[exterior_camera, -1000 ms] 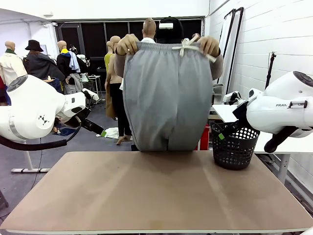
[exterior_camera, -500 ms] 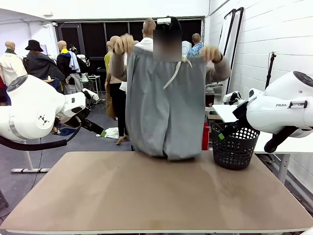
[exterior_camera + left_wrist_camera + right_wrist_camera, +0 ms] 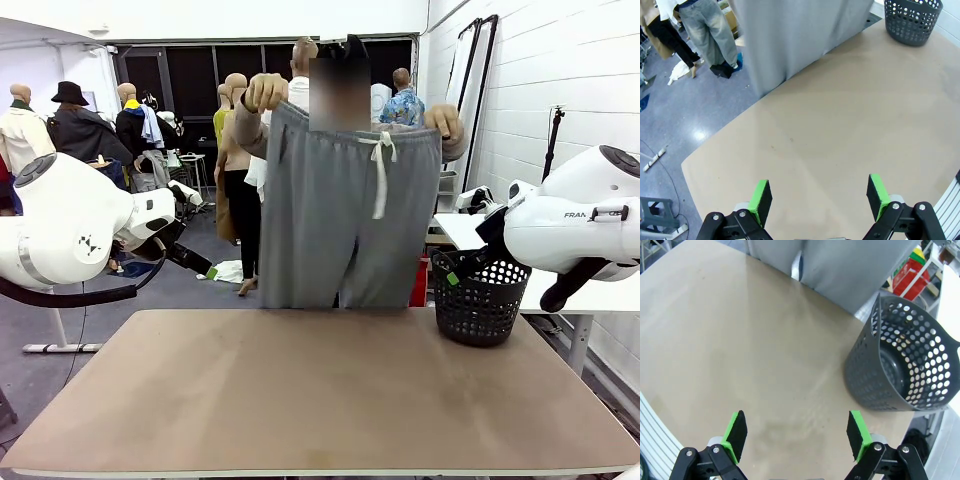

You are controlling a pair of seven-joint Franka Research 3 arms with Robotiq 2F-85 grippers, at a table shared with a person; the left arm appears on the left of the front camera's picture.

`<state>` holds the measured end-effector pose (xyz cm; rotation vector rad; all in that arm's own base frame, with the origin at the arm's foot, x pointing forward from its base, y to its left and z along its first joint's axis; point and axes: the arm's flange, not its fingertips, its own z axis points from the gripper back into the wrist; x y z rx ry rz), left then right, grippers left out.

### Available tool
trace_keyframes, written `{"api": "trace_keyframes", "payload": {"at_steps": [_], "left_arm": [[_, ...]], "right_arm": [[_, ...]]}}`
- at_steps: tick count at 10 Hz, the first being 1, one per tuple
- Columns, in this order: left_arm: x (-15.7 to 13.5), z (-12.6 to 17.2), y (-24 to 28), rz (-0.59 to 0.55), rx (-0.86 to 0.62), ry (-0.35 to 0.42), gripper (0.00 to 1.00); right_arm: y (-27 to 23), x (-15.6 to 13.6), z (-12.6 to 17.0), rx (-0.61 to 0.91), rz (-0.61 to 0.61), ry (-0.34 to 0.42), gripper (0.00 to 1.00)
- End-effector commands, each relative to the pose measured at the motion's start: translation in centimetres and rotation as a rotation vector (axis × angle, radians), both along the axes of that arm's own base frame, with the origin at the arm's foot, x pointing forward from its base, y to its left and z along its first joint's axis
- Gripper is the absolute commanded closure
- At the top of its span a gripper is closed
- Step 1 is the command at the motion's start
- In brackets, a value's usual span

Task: Fold the training pants.
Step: Grab both ends of the Training pants handed by a person.

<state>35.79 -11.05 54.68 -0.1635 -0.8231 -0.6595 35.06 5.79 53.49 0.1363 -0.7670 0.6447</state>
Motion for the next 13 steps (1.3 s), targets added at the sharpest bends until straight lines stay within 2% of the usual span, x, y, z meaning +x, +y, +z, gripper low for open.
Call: {"api": "trace_keyframes", "payload": {"at_steps": [1,13], "left_arm": [[0.00,0.02,-0.01,-0.004,-0.005,0.000,0.00],[0.00,0.02,-0.01,-0.004,-0.005,0.000,0.00]], "right_arm": [[0.03,0.00,-0.03,0.003,0.005,0.002,0.00],[0.03,0.00,-0.03,0.003,0.005,0.002,0.00]]}}
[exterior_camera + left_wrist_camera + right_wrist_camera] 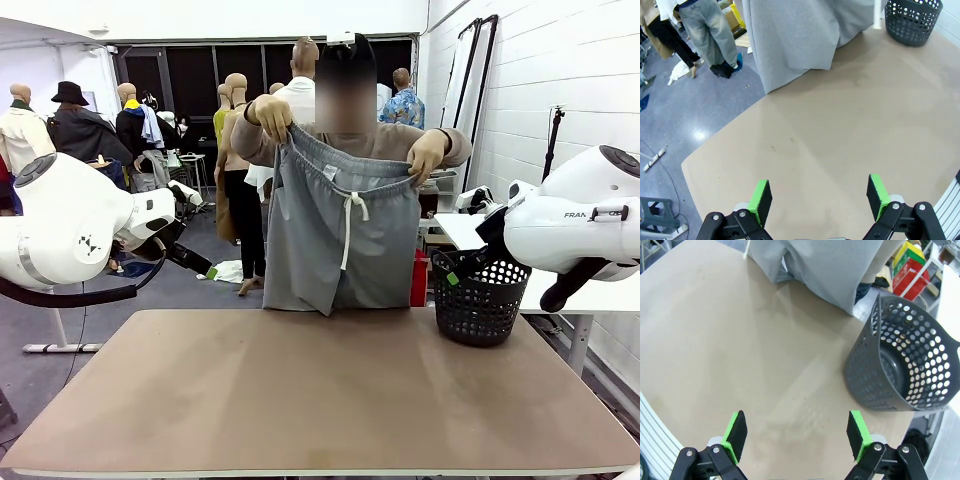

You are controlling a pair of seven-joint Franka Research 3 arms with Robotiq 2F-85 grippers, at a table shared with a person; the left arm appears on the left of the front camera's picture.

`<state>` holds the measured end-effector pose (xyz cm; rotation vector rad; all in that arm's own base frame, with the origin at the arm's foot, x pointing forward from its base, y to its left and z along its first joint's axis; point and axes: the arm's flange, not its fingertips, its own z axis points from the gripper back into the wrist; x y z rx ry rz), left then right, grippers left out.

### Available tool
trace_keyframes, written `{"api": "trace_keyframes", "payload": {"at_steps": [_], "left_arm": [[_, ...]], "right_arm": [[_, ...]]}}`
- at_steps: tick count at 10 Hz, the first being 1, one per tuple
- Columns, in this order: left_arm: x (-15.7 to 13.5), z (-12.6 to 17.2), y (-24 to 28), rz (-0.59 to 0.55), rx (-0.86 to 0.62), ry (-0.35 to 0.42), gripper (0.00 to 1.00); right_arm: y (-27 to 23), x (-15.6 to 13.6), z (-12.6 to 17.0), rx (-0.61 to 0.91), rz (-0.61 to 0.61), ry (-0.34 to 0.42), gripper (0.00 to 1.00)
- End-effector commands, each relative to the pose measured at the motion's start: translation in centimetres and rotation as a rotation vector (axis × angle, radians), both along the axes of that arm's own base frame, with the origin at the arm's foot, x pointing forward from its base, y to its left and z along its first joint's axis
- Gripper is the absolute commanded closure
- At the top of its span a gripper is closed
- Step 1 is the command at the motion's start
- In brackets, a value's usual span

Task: Fold the training pants.
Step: Grab both ends of the Training pants handed by a person.

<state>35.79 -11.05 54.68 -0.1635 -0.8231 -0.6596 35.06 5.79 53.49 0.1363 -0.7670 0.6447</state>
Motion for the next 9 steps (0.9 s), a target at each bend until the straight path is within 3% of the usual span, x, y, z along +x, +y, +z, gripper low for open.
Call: {"api": "trace_keyframes", "payload": {"at_steps": [1,9], "left_arm": [[0.00,0.02,-0.01,-0.004,-0.005,0.000,0.00],[0.00,0.02,-0.01,-0.004,-0.005,0.000,0.00]], "right_arm": [[0.03,0.00,-0.03,0.003,0.005,0.002,0.00],[0.03,0.00,-0.03,0.003,0.005,0.002,0.00]]}}
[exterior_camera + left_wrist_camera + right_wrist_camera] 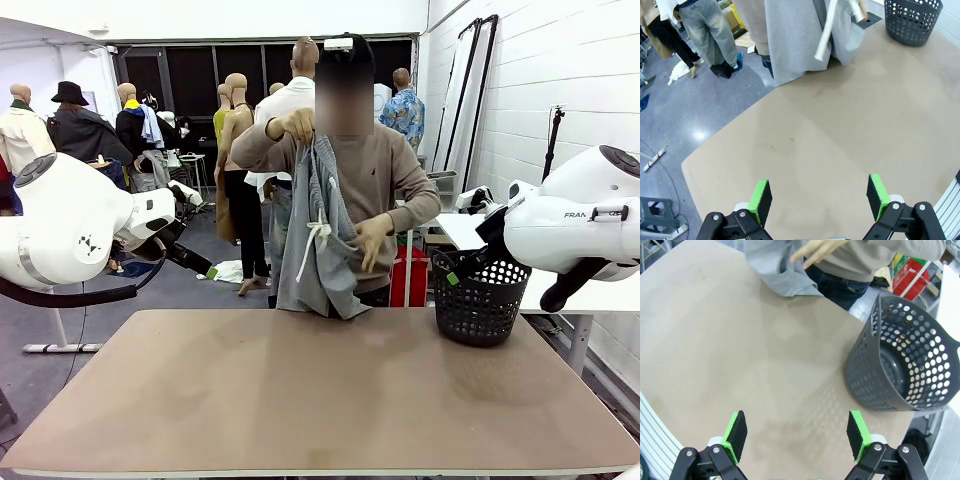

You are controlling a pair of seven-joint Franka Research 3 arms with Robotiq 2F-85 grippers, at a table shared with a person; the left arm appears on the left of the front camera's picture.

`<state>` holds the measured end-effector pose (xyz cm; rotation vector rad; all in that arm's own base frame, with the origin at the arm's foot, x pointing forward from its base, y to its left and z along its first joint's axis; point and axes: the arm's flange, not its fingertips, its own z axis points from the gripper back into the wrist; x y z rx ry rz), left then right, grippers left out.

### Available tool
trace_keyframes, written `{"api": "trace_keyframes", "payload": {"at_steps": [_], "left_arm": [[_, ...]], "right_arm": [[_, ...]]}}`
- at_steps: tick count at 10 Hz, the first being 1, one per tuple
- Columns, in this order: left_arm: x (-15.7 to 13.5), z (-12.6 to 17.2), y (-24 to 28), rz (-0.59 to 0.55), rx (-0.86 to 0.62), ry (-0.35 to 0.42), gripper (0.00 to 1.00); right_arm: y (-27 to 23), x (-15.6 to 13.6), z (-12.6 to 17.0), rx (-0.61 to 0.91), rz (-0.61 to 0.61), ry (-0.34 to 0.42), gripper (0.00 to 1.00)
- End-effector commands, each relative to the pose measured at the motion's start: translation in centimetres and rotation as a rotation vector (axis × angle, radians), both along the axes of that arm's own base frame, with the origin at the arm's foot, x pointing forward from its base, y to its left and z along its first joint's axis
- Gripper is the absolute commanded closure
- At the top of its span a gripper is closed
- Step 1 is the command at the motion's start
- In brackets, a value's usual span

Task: Fold the training pants.
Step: Grab both ends of the Training pants handed by a person.

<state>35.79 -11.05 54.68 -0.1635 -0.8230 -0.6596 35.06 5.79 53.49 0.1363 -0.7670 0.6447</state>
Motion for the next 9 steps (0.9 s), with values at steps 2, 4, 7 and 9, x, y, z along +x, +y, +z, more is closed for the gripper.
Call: {"api": "trace_keyframes", "payload": {"at_steps": [2,4,7,9], "left_arm": [[0.00,0.02,-0.01,-0.004,-0.005,0.000,0.00],[0.00,0.02,-0.01,-0.004,-0.005,0.000,0.00],[0.00,0.02,-0.01,-0.004,-0.005,0.000,0.00],[0.00,0.02,-0.01,-0.004,-0.005,0.000,0.00]], "right_arm": [[0.03,0.00,-0.03,0.003,0.005,0.002,0.00],[0.03,0.00,-0.03,0.003,0.005,0.002,0.00],[0.03,0.00,-0.03,0.003,0.005,0.002,0.00],[0.03,0.00,-0.03,0.003,0.005,0.002,0.00]]}}
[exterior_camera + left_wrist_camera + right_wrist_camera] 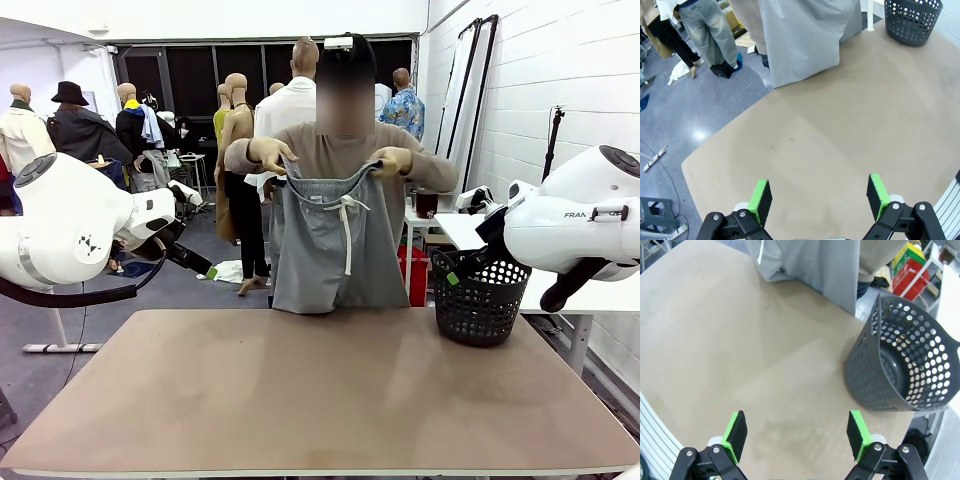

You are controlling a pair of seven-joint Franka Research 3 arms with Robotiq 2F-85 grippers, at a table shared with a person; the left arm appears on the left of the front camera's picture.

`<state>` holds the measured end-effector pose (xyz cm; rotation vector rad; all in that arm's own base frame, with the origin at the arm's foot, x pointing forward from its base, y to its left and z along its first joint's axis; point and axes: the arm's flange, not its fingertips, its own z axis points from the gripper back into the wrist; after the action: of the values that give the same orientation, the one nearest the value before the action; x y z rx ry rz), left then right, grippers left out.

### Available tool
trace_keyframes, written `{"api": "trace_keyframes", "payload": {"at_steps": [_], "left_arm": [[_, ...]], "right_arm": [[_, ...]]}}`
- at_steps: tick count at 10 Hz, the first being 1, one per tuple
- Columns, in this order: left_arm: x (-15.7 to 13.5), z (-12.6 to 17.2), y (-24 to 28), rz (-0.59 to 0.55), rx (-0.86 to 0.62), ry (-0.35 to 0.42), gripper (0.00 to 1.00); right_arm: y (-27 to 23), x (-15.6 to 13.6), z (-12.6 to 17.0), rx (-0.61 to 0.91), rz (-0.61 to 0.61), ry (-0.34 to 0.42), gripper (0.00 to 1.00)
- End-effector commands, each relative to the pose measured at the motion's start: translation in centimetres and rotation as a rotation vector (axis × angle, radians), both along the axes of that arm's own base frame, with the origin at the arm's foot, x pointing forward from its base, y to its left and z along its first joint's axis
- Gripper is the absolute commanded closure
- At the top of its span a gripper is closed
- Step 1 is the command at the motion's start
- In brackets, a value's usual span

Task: Fold the training pants.
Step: Grab both ends of the Training pants handed by a person.

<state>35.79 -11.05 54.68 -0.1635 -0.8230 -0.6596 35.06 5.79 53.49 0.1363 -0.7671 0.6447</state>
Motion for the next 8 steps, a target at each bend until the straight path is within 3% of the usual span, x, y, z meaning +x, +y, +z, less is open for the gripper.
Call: {"api": "trace_keyframes", "payload": {"at_steps": [1,8], "left_arm": [[0.00,0.02,-0.01,-0.004,-0.005,0.000,0.00],[0.00,0.02,-0.01,-0.004,-0.005,0.000,0.00]], "right_arm": [[0.03,0.00,-0.03,0.003,0.005,0.002,0.00],[0.03,0.00,-0.03,0.003,0.005,0.002,0.00]]}}
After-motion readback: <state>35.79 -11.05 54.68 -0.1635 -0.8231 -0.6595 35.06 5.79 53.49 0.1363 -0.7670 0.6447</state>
